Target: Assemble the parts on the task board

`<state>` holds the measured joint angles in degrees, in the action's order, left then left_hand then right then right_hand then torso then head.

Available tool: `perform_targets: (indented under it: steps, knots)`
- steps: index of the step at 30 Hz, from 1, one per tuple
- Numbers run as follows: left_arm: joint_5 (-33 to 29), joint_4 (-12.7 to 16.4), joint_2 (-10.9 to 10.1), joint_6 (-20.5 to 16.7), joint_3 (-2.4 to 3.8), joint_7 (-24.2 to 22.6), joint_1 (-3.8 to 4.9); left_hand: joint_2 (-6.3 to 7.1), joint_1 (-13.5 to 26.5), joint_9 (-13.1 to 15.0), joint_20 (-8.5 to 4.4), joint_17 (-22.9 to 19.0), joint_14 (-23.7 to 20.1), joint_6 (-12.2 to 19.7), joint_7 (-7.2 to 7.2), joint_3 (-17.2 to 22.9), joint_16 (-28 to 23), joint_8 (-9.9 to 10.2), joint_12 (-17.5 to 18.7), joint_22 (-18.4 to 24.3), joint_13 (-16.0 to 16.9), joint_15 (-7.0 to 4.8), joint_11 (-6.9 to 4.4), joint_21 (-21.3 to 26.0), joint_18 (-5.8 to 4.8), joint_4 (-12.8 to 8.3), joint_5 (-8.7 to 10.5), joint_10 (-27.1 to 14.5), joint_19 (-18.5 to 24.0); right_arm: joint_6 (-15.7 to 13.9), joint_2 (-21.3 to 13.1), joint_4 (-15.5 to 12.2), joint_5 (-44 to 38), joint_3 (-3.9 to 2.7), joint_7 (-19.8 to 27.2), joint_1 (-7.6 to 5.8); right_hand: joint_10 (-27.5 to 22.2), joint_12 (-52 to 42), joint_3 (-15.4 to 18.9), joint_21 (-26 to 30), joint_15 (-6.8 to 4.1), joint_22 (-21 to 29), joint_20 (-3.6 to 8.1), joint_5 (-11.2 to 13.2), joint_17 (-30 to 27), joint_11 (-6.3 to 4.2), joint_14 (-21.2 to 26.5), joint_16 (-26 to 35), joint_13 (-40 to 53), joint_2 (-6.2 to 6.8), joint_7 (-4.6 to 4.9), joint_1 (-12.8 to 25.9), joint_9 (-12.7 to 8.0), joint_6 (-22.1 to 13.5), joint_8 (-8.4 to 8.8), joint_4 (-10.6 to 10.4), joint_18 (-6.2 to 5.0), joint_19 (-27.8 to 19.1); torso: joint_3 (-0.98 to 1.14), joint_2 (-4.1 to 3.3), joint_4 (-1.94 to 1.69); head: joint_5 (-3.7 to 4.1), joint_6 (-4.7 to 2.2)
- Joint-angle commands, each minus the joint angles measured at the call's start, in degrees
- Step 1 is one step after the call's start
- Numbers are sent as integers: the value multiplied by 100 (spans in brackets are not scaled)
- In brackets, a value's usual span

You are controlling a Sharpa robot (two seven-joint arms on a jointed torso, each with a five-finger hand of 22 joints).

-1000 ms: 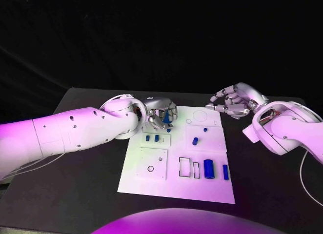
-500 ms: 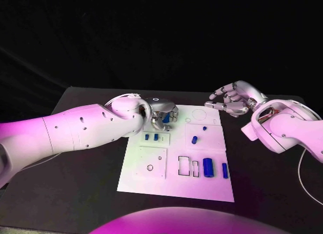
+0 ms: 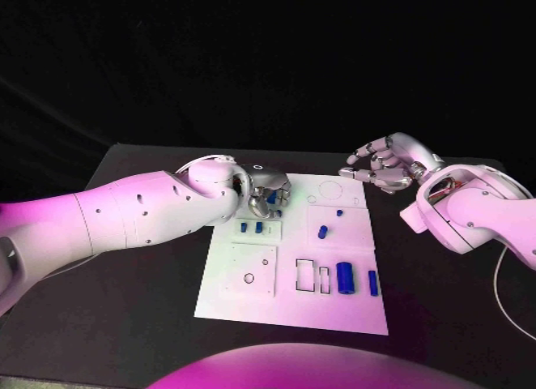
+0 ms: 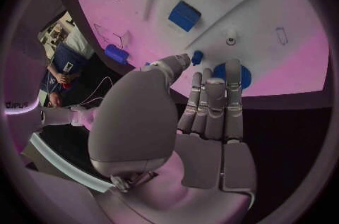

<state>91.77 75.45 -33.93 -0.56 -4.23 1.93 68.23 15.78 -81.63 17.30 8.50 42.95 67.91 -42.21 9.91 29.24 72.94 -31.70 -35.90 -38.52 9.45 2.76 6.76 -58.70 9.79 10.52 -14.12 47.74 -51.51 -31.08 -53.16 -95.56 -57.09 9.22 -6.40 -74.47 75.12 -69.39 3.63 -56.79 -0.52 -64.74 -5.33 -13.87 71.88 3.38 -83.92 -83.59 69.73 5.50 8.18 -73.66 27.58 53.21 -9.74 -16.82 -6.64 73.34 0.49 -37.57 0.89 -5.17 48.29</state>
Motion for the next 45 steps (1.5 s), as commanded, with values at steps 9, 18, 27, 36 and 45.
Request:
perform_targets:
  steps: [9, 18, 27, 36, 45]
  knots:
    - [49, -82, 93, 233, -2, 53, -13, -67, -29, -88, -17, 140, 151, -220, -30, 68, 190, 79, 78, -60, -80, -25, -33, -118, 78, -45, 11, 195, -79, -8, 4, -15, -13, -1, 51, 3, -55, 21, 46, 47, -26, 14, -2, -25, -7, -2, -208, 24, -15, 16, -10, -48, 12, -50, -43, 3, -70, -25, 5, -6, 5, 15, 15]
    - [15, -115, 128, 256, -5, 16, -24, -117, -64, -164, -52, 325, 301, -400, -82, 199, 367, 159, 174, -189, -169, -74, -88, -257, 67, -108, 18, 420, -135, 2, 15, -8, -12, -1, 50, 3, -49, 17, 46, 48, -26, 14, -2, -25, 0, -3, -210, 22, -11, 13, -11, -46, 13, -49, -46, 2, -70, -24, 7, 4, -1, 18, 40]
    - [-20, -190, 164, 337, -10, 31, -35, -156, -70, -187, -69, 372, 347, -502, -103, 256, 426, 185, 228, -278, -207, -95, -114, -335, 55, -146, 22, 526, -174, 9, 15, -6, -10, -1, 48, 3, -49, 17, 46, 48, -26, 14, -2, -25, 0, -3, -210, 22, -11, 13, -11, -46, 13, -49, -46, 2, -70, -24, 6, 2, 1, 23, 47]
    - [-116, -306, 202, 452, -13, 41, -39, -196, -107, -211, -80, 358, 353, -542, -110, 312, 448, 224, 290, -293, -243, -105, -125, -359, 55, -206, 29, 580, -148, 11, 11, -9, -9, -1, 45, 3, -45, 19, 47, 51, -27, 14, -2, -25, -1, -4, -211, 25, -16, 4, -13, -39, 16, -45, -55, 1, -69, -20, 7, 2, 2, 27, 54]
    - [-238, -365, 249, 397, -17, -72, -59, -259, -80, -222, -103, 496, 466, -696, -140, 352, 553, 254, 379, -465, -290, -134, -161, -495, 30, -266, 40, 751, -229, 12, 16, -9, -9, -1, 45, 3, -40, 17, 48, 50, -28, 12, -1, -25, 5, -6, -213, 24, -15, 1, -14, -35, 18, -43, -60, 1, -69, -17, 4, 4, -3, 30, 62]
